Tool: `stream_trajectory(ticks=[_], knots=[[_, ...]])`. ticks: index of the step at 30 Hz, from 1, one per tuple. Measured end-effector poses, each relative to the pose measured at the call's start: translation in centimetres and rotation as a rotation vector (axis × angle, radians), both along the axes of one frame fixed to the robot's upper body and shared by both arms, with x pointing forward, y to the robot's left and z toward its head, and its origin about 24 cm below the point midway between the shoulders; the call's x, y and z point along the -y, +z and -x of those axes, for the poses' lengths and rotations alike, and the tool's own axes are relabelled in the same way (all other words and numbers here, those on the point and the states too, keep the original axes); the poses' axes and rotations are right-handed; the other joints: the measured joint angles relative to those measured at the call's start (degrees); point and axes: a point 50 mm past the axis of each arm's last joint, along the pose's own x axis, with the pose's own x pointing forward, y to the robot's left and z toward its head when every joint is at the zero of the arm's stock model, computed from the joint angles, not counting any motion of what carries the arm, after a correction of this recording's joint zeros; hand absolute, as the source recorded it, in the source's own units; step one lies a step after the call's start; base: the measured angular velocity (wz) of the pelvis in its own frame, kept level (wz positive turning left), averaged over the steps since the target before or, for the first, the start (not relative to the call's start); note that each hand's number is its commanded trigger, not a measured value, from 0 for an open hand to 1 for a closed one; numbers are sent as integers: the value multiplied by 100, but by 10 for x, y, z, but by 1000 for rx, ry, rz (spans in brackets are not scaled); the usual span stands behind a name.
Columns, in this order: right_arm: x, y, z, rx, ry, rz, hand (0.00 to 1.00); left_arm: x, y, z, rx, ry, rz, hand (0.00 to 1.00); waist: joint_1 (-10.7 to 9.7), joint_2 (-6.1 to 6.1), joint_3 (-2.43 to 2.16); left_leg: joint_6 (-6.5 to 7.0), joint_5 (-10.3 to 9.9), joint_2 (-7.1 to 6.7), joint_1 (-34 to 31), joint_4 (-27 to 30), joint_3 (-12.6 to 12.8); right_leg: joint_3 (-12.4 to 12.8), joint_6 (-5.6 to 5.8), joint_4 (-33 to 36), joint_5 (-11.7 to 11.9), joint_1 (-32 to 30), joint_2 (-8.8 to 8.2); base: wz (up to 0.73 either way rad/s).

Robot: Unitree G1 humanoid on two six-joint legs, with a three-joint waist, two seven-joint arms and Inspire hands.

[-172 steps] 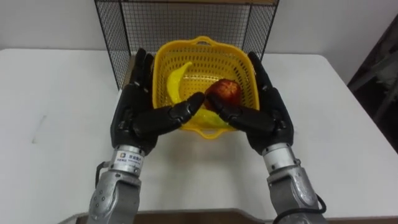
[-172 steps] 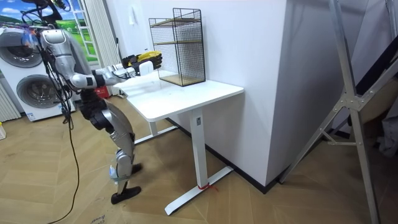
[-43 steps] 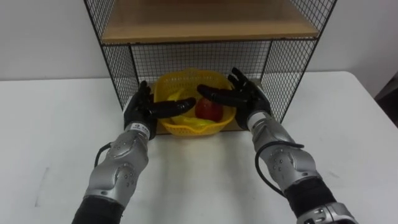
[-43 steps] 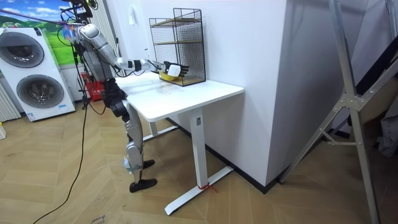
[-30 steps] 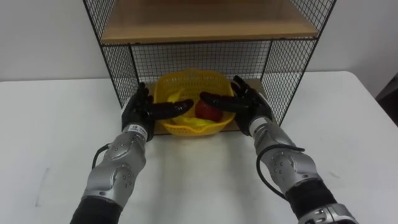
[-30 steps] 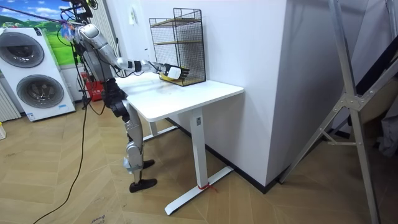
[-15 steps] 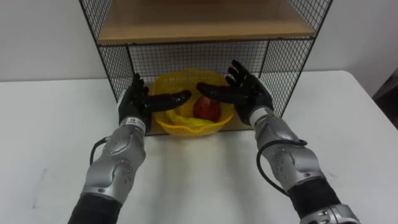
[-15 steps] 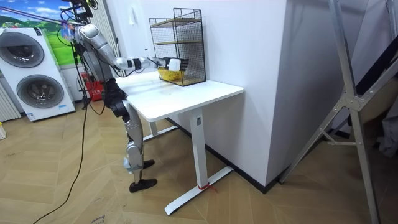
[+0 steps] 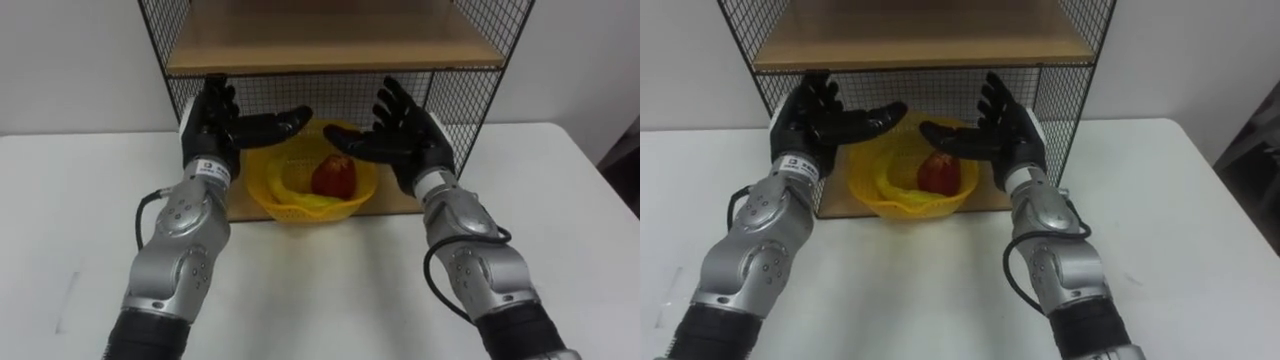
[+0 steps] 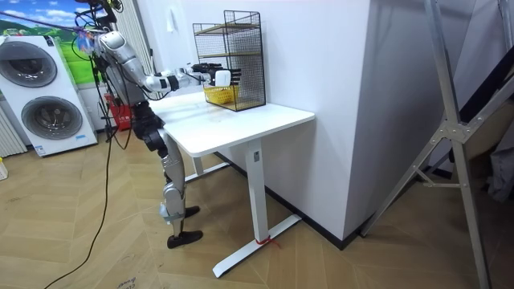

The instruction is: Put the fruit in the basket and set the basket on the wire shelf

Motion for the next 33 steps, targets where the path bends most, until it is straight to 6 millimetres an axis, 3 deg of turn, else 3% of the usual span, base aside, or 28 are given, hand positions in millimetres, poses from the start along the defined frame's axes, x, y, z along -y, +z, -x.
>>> stream_trajectory(ticks=[8, 17, 22, 25, 28, 33], knots=[[3, 4, 13, 55, 1, -13, 0, -3, 0, 11, 46, -4, -61, 0, 2, -8, -5, -9, 6, -1, 14, -35, 26, 83, 27, 0, -21, -11, 18, -1], [9, -12, 38, 17, -17, -3, 0, -6, -29, 36, -30, -40, -64, 0, 14, -10, -18, -36, -9, 5, 40, -47, 56, 99, 61, 2, -46, -10, 16, -1], [10, -9, 43, 45, -9, 50, 0, -10, -34, 48, -32, -51, -60, 0, -1, 7, -25, -37, -8, 11, 21, -63, 86, 103, 63, -3, -43, -45, 16, -2], [10, -4, 46, 84, -10, 60, 0, -11, -35, 56, -18, -61, -63, 0, -10, 34, -44, -36, -9, 13, 19, -67, 101, 103, 65, -9, -43, -55, 11, -1], [10, -1, 47, 113, -5, 107, 0, -13, -41, 67, -26, -74, -62, 0, -14, 53, -91, -36, -9, 17, -23, -74, 124, 107, 67, -1, -40, -116, 8, -3], [15, 6, 72, 178, 4, 142, 0, -18, -46, 88, -14, -91, -29, 0, 18, 67, -102, -37, -9, 16, -163, -65, 115, 108, 67, 5, -43, -245, 12, 1]])
